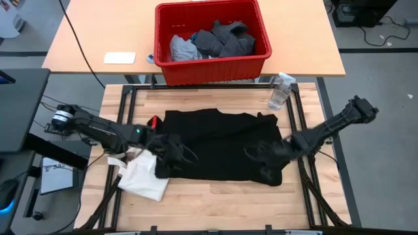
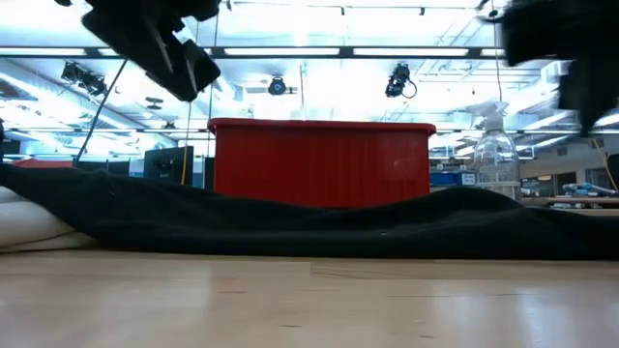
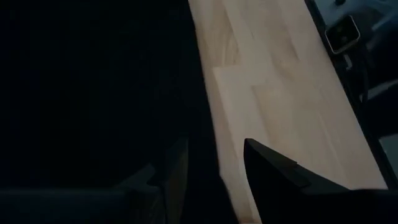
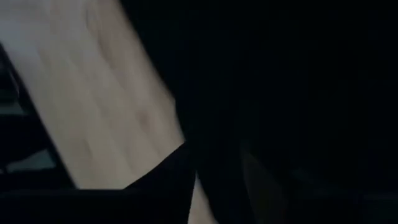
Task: Fold Laundry from Bin
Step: Fold the black shirt
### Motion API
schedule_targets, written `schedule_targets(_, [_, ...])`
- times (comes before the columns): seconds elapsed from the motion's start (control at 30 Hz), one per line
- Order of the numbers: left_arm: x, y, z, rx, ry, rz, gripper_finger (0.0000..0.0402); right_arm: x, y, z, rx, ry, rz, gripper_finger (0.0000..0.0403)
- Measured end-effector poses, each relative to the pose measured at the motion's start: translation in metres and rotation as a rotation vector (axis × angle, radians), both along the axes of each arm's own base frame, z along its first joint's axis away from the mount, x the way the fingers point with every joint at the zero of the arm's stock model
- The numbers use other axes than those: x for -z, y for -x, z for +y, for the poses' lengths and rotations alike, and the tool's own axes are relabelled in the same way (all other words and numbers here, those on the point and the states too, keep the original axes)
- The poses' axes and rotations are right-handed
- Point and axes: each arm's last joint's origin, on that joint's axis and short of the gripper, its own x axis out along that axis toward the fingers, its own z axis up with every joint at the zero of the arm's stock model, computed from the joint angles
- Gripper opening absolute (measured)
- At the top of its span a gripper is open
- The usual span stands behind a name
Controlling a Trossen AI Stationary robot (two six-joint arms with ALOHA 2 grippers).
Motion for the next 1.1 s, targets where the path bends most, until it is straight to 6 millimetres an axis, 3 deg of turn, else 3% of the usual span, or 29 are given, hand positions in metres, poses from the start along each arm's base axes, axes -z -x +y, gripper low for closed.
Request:
schedule_targets(0.1, [0.019, -0.010, -0.011, 0.009, -0.010, 0.068, 0.0160, 0.014, 0.019, 0.022, 0.031, -0.005, 0.046, 0.0112])
schedule_targets(0.23, [0.050, -0.025, -0.015, -0.022, -0.022, 0.180, 0.0160, 0.036, 0.039, 0.037, 0.097, -0.003, 0.069, 0.0100])
schedule_targets(0.43, [0.090, -0.032, -0.017, -0.114, -0.017, 0.383, 0.0160, 0.074, 0.060, 0.043, 0.134, -0.074, 0.094, 0.0098])
schedule_targets(0.53, [0.100, -0.031, -0.019, -0.181, 0.002, 0.455, 0.0160, 0.088, 0.071, 0.044, 0.134, -0.110, 0.117, 0.0098])
schedule_targets(0.7, [0.099, -0.028, -0.027, -0.178, 0.006, 0.460, 0.0160, 0.091, 0.079, 0.054, 0.084, -0.196, 0.142, 0.0098])
schedule_targets(0.93, [0.095, -0.024, -0.033, -0.208, 0.012, 0.515, 0.0160, 0.077, 0.083, 0.081, -0.081, -0.471, 0.182, 0.0098])
schedule_targets(1.03, [0.074, -0.029, -0.036, -0.294, 0.087, 0.523, 0.0160, 0.057, 0.074, 0.088, -0.102, -0.516, 0.080, 0.0098])
schedule_targets(1.1, [0.049, -0.038, -0.039, -0.359, 0.177, 0.444, 0.0160, 0.044, 0.065, 0.086, -0.108, -0.488, -0.017, 0.0098])
